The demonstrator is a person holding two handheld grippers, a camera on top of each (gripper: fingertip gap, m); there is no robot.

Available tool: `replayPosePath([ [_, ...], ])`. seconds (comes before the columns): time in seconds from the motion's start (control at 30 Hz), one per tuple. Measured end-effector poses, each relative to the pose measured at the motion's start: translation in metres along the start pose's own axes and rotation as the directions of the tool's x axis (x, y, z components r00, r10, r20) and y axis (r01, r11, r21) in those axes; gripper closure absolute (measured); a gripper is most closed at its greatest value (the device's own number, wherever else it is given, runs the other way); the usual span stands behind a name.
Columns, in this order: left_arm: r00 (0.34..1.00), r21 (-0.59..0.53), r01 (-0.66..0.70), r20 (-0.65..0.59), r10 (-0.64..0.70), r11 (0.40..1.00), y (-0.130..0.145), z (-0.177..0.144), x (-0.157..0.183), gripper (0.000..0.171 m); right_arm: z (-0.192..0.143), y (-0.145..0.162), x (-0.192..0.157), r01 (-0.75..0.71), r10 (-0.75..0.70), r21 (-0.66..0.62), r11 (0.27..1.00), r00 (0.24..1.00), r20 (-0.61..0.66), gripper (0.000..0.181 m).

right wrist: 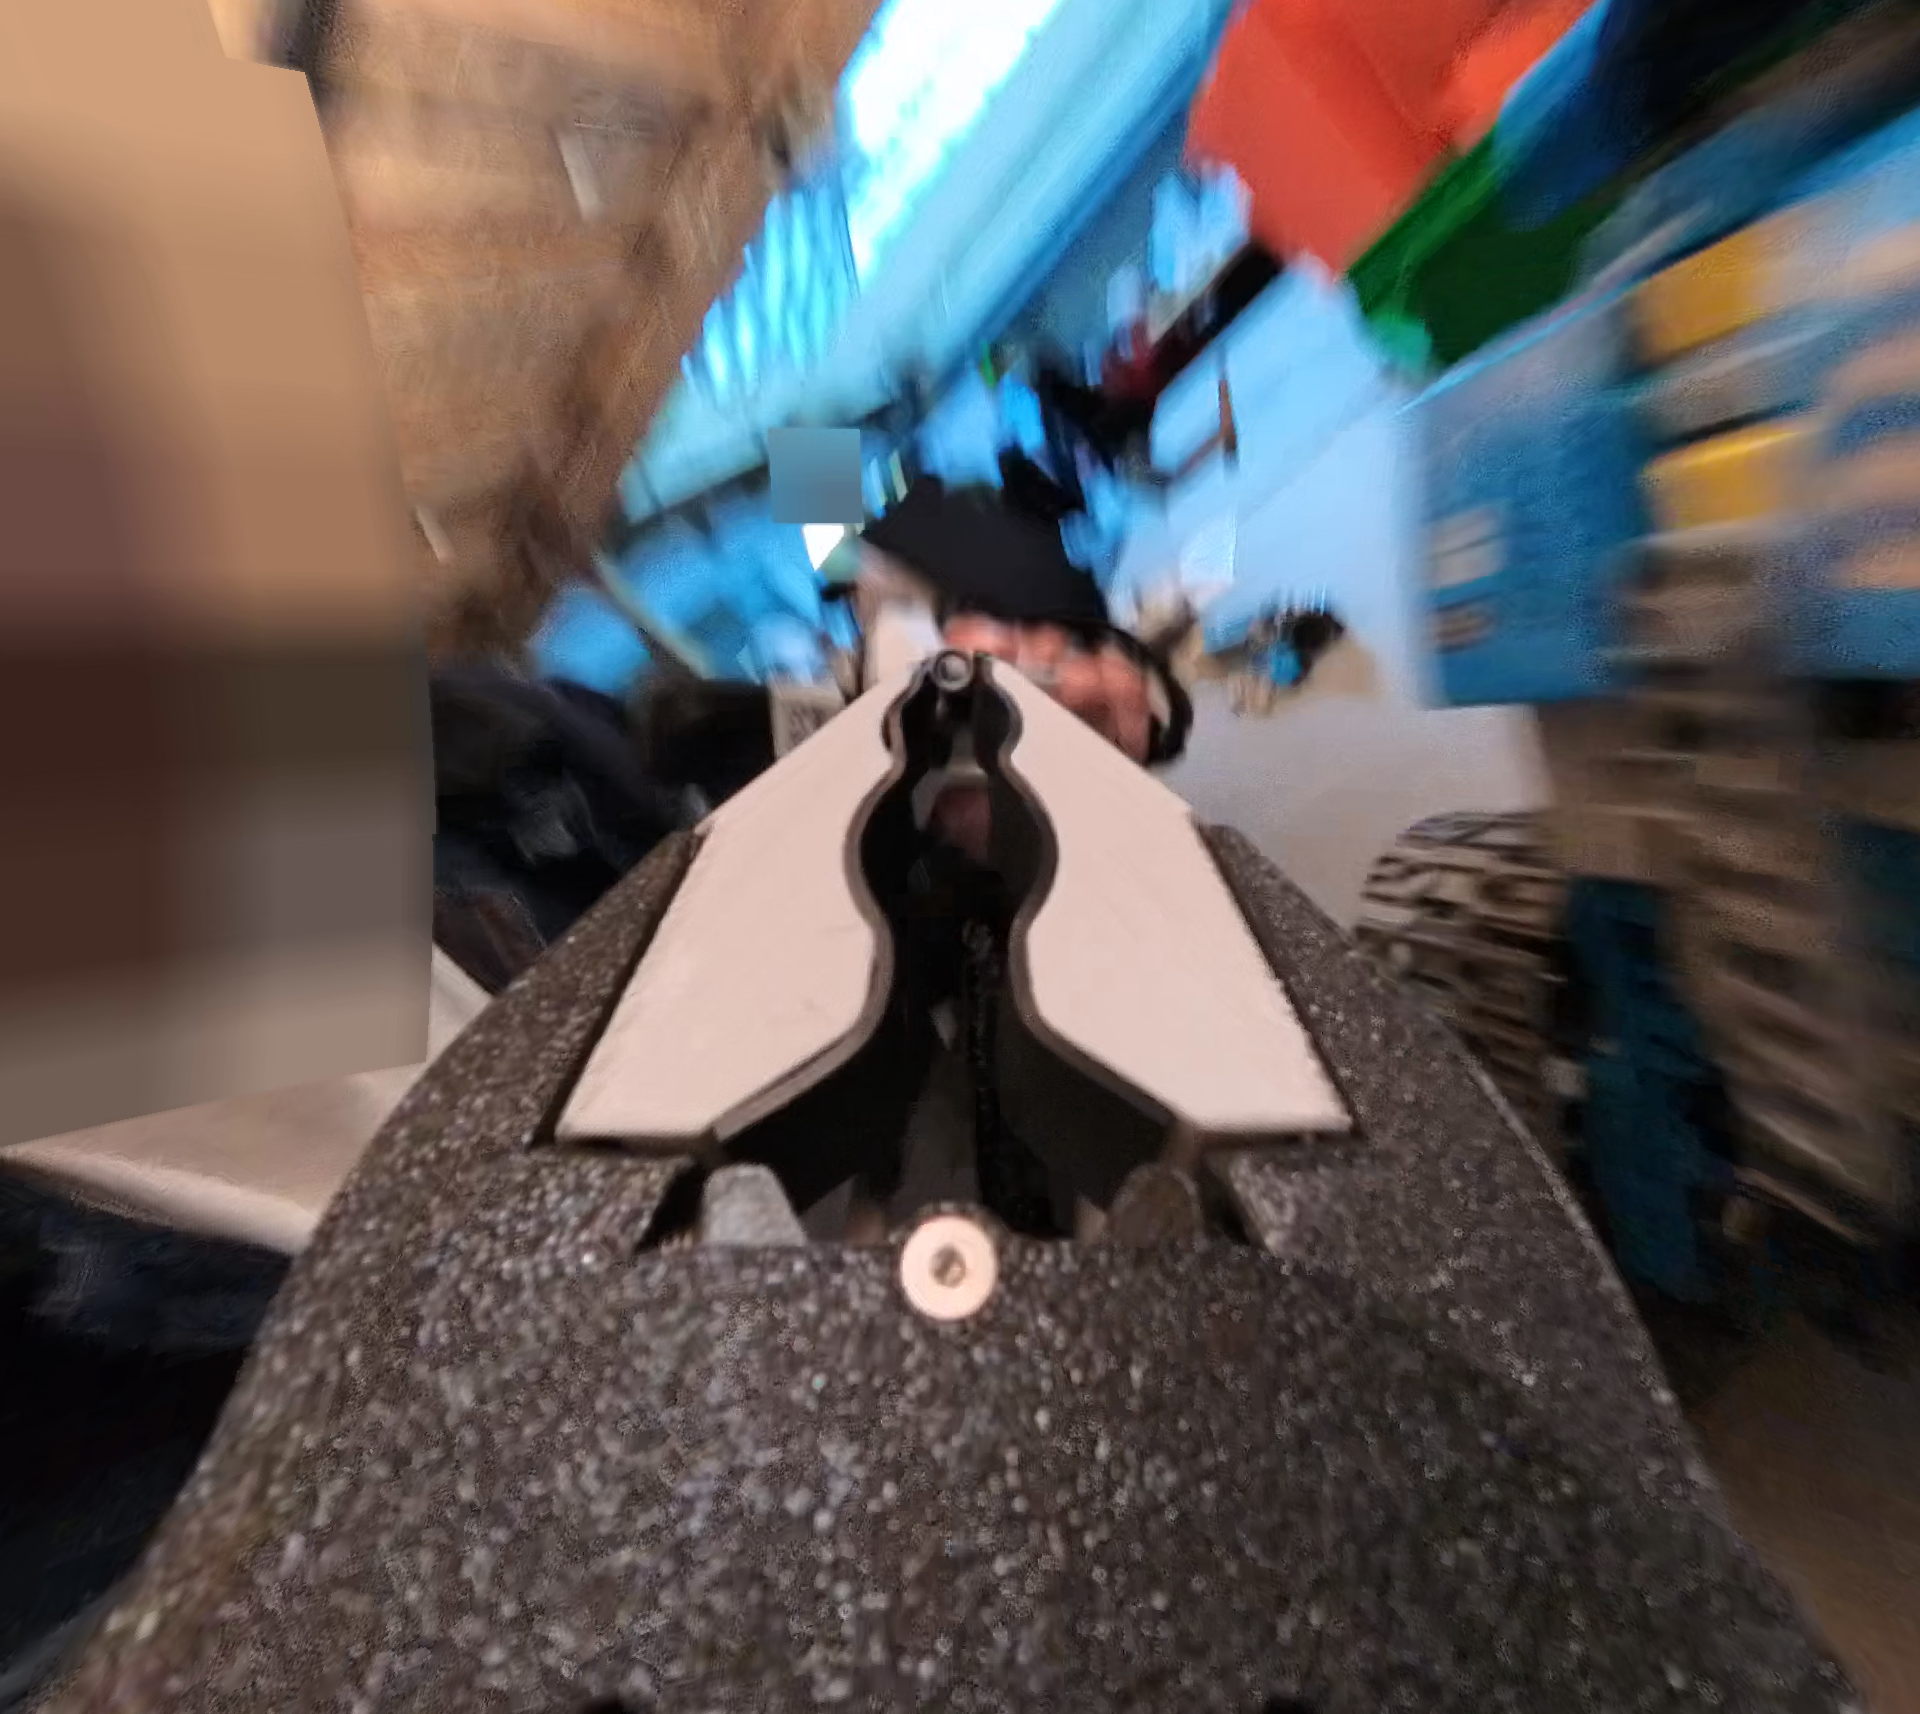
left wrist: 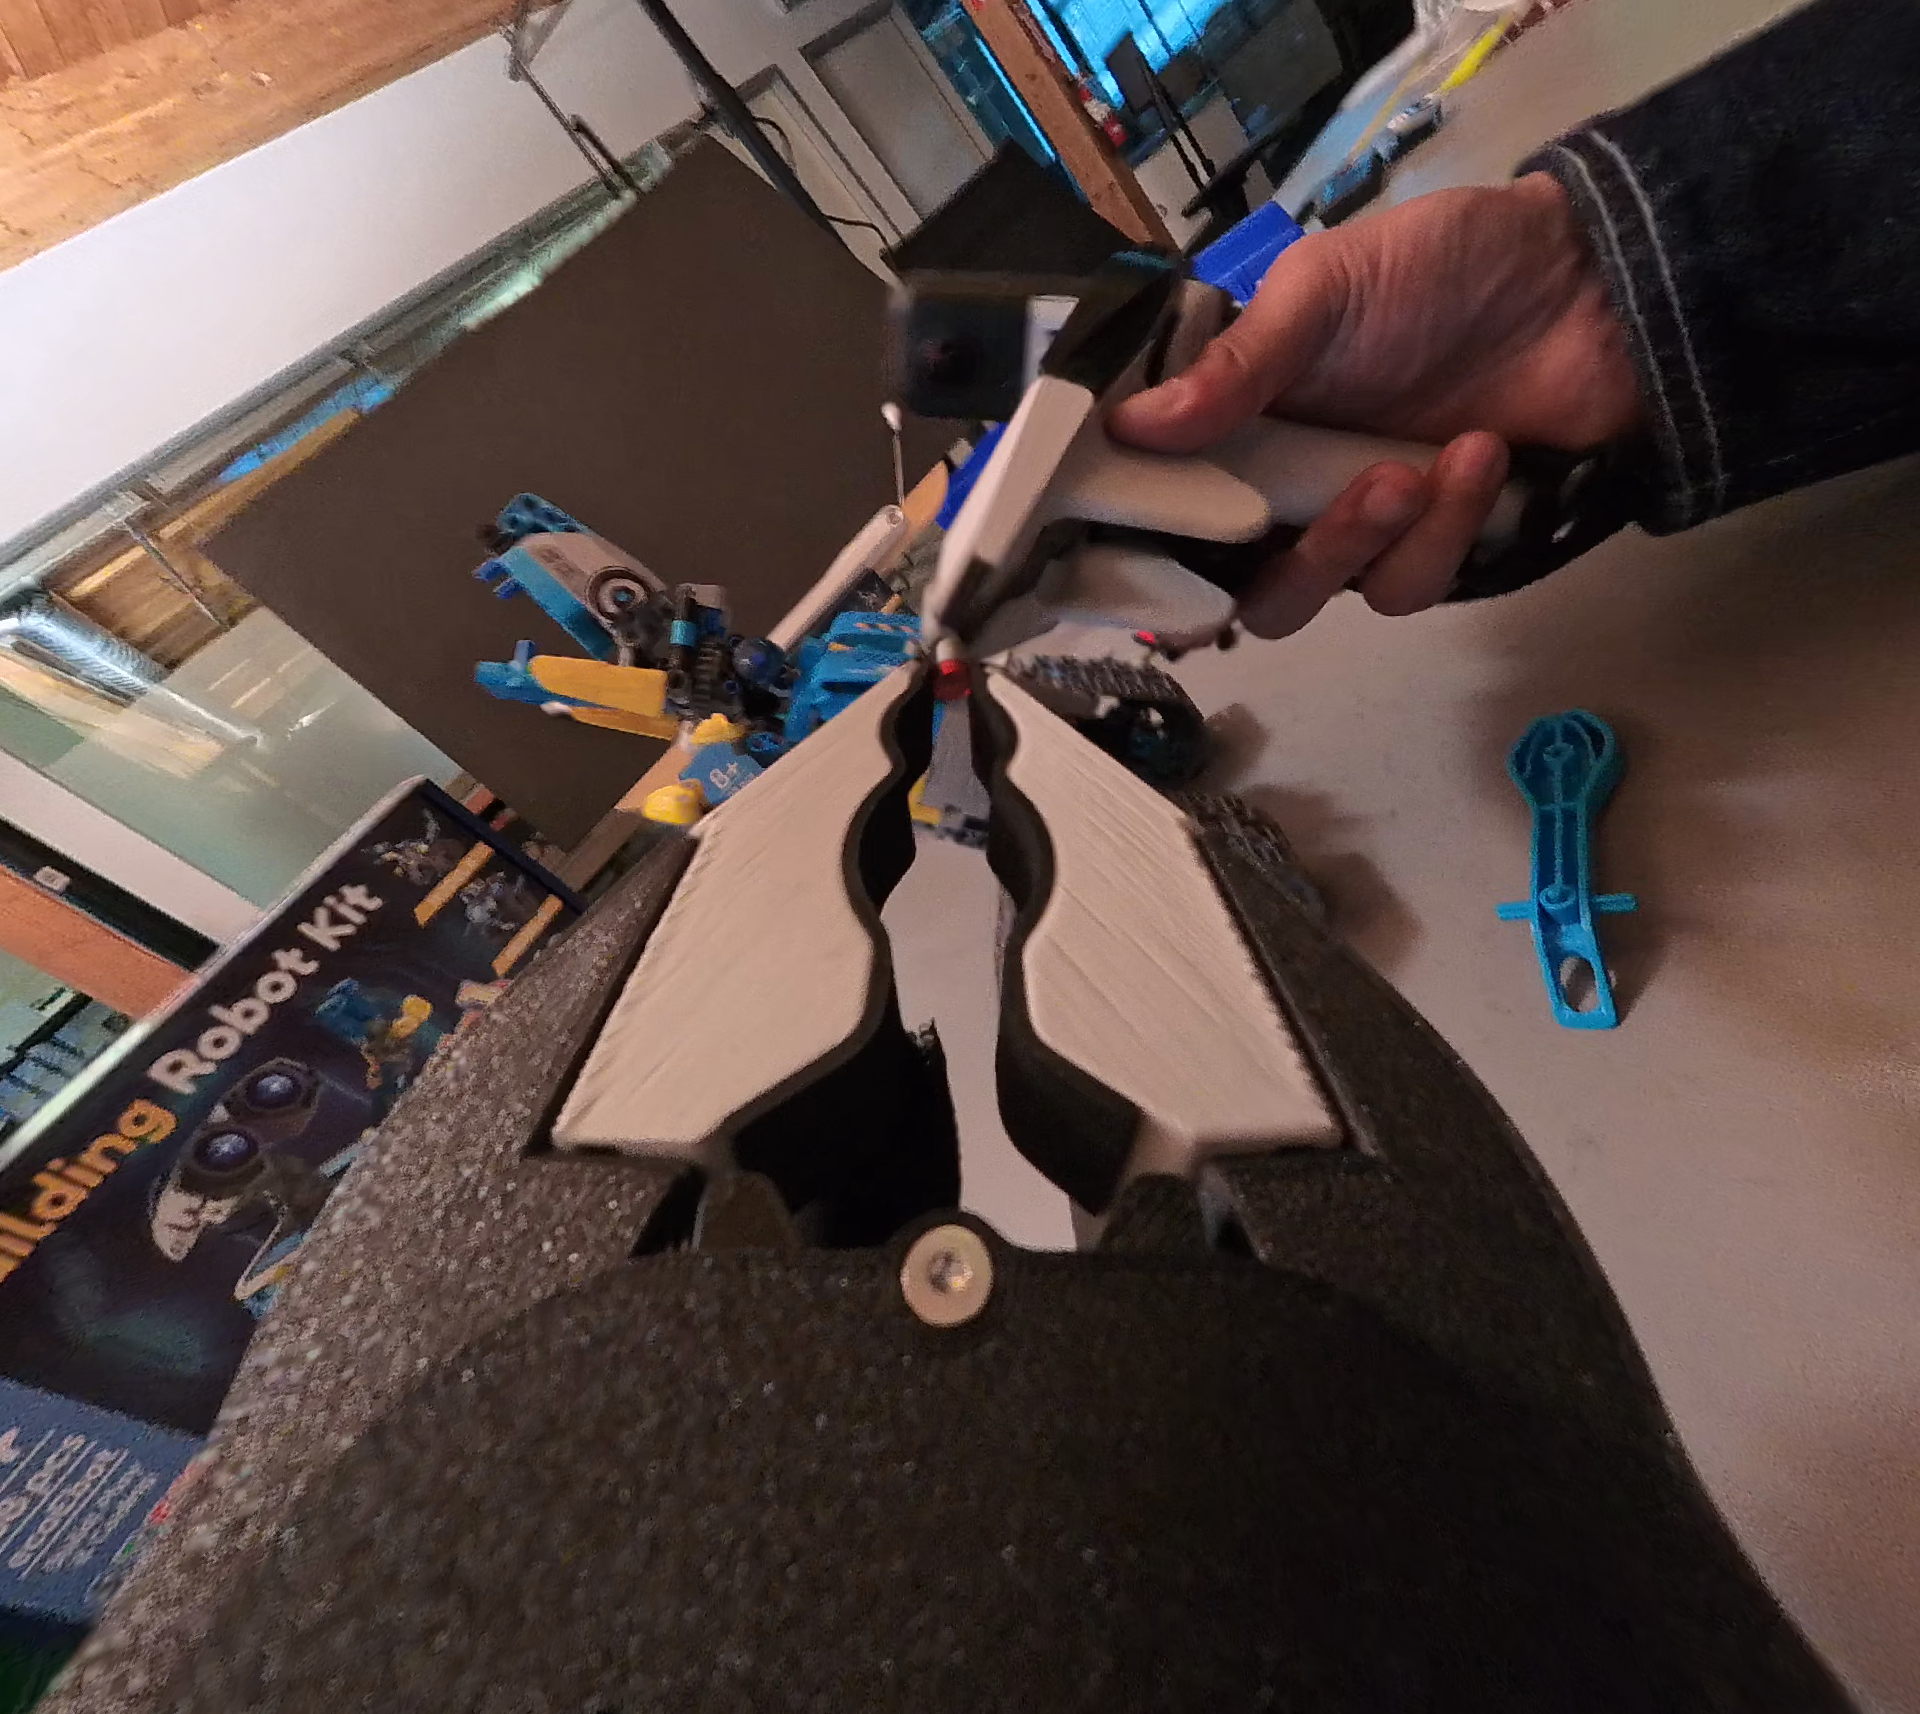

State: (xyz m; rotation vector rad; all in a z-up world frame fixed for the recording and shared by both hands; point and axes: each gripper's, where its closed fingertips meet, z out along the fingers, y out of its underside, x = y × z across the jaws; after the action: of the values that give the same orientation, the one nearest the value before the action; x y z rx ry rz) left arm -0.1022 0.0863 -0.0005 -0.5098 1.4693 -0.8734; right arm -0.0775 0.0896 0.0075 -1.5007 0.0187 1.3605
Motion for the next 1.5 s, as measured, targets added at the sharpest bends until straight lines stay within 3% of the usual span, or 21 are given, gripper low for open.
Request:
replayPosePath([
  [0.03, 0.999, 0.023, 0.034, 0.019, -0.034, 0.999, -0.002, -0.006, -0.008, 0.166, -0.03, -0.026, 0.006, -0.049, 0.051, 0.128, 0.991, 0.999, -0.012, 0.176],
  [0.07, 0.997, 0.023, 0.067, 0.03, -0.067, 0.998, 0.001, -0.011, -0.014, 0.166, -0.054, -0.038, 0.015, 0.001, 0.019, 0.188, 0.982, 0.994, -0.104, 0.179],
  [0.1, 0.997, 0.015, 0.076, 0.023, -0.076, 0.997, 0.005, -0.011, -0.014, 0.166, -0.051, -0.022, 0.014, 0.106, -0.094, 0.056, 0.993, 0.979, -0.182, 0.176],
  [0.13, 0.997, -0.006, 0.074, 0.005, -0.073, 0.997, 0.009, -0.008, -0.01, 0.166, -0.038, -0.003, 0.01, 0.155, -0.161, -0.047, 0.987, 0.97, -0.182, 0.176],
  [0.23, 0.992, -0.058, 0.1, -0.075, -0.104, 0.993, 0.019, 0.0, 0.006, 0.166, -0.027, 0.0, 0.006, 0.149, -0.151, -0.032, 0.988, 0.981, -0.119, 0.176],
  [0.37, 0.984, -0.005, 0.17, -0.058, -0.17, 0.985, 0.012, -0.003, -0.002, 0.166, -0.044, -0.015, -0.004, 0.13, -0.126, 0.071, 0.989, 0.99, -0.057, 0.176],
  [0.63, 0.979, 0.057, 0.203, -0.042, -0.201, 0.978, 0.001, -0.006, -0.009, 0.165, -0.037, -0.015, -0.02, 0.117, -0.12, 0.073, 0.991, 0.992, 0.041, 0.175],
  [0.73, 0.978, 0.068, 0.206, -0.045, -0.204, 0.976, -0.001, -0.007, -0.009, 0.166, -0.041, -0.012, -0.004, 0.145, -0.142, 0.024, 0.989, 0.987, -0.079, 0.176],
  [0.77, 0.978, 0.068, 0.204, -0.047, -0.201, 0.977, -0.001, -0.007, -0.008, 0.166, -0.05, -0.012, 0.016, 0.185, -0.183, -0.015, 0.983, 0.956, -0.228, 0.176],
  [0.8, 0.978, 0.067, 0.203, -0.05, -0.2, 0.977, 0.0, -0.007, -0.008, 0.165, -0.069, -0.013, 0.043, 0.229, -0.242, -0.083, 0.97, 0.871, -0.428, 0.175],
  [0.87, 0.979, 0.068, 0.2, -0.05, -0.197, 0.977, 0.0, -0.007, -0.008, 0.165, -0.121, -0.018, 0.078, 0.275, -0.355, -0.231, 0.933, 0.61, -0.708, 0.175],
  [0.93, 0.978, 0.07, 0.202, -0.059, -0.199, 0.977, -0.001, -0.007, -0.007, 0.165, -0.178, -0.017, 0.09, 0.207, -0.378, -0.322, 0.924, 0.372, -0.848, 0.175],
  [1.03, 0.978, 0.063, 0.197, -0.079, -0.192, 0.978, 0.0, -0.005, -0.002, 0.166, -0.244, 0.003, 0.092, 0.014, -0.367, -0.372, 0.928, 0.194, -0.91, 0.172],
  [1.1, 0.98, 0.048, 0.181, -0.092, -0.176, 0.982, 0.002, -0.004, 0.003, 0.165, -0.278, 0.024, 0.093, -0.136, -0.368, -0.385, 0.913, 0.139, -0.92, 0.161],
  [1.2, 0.983, 0.031, 0.153, -0.107, -0.149, 0.988, 0.003, -0.002, 0.009, 0.165, -0.302, 0.031, 0.093, -0.16, -0.34, -0.355, 0.921, 0.114, -0.933, 0.165],
  [1.37, 0.984, 0.007, 0.141, -0.113, -0.139, 0.99, 0.008, 0.0, 0.012, 0.165, -0.32, 0.011, 0.076, -0.089, -0.315, -0.319, 0.944, 0.057, -0.948, 0.158],
  [1.5, 0.983, -0.004, 0.136, -0.121, -0.136, 0.991, 0.01, 0.001, 0.014, 0.165, -0.318, -0.032, 0.038, 0.135, -0.298, -0.297, 0.945, -0.013, -0.955, 0.156],
])
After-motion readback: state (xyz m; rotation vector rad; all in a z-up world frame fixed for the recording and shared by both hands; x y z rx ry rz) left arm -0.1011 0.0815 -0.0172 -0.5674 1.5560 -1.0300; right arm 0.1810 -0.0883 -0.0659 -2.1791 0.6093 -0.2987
